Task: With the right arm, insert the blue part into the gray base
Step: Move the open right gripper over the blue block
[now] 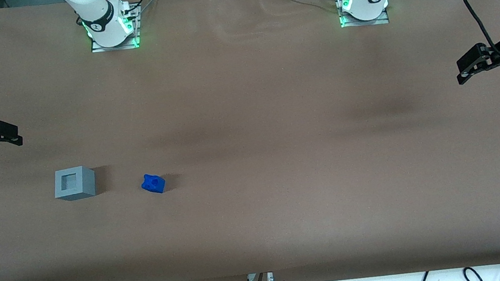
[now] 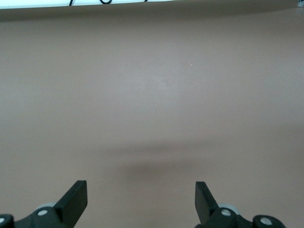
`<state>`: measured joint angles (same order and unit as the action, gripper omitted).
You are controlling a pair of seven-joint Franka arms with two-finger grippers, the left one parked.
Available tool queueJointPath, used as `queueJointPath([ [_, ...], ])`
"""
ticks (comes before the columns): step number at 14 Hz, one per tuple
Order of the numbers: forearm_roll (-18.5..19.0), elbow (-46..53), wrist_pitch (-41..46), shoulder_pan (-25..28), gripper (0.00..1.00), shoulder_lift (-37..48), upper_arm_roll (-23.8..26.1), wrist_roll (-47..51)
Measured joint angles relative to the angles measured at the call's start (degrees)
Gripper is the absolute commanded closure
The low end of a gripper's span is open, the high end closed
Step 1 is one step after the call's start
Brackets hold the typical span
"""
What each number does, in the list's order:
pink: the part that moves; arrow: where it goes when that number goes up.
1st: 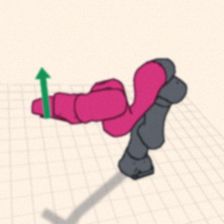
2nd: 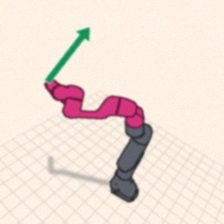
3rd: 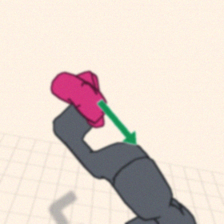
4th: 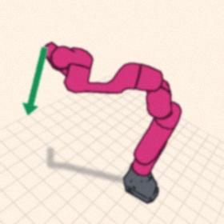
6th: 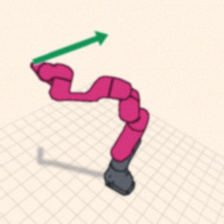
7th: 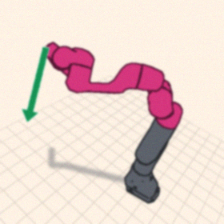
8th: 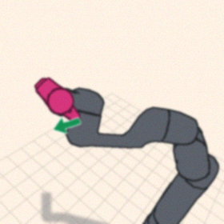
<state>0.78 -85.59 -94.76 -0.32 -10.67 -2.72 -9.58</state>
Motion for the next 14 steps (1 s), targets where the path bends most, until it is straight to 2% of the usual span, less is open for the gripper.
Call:
queueJointPath([
  [6, -0.8, -0.3, -7.1, 1.6, 0.01, -6.4, 0.4, 0.6],
  [14, -1.0, -0.7, -16.5, 13.9, 0.01, -16.5, 0.7, 26.2],
])
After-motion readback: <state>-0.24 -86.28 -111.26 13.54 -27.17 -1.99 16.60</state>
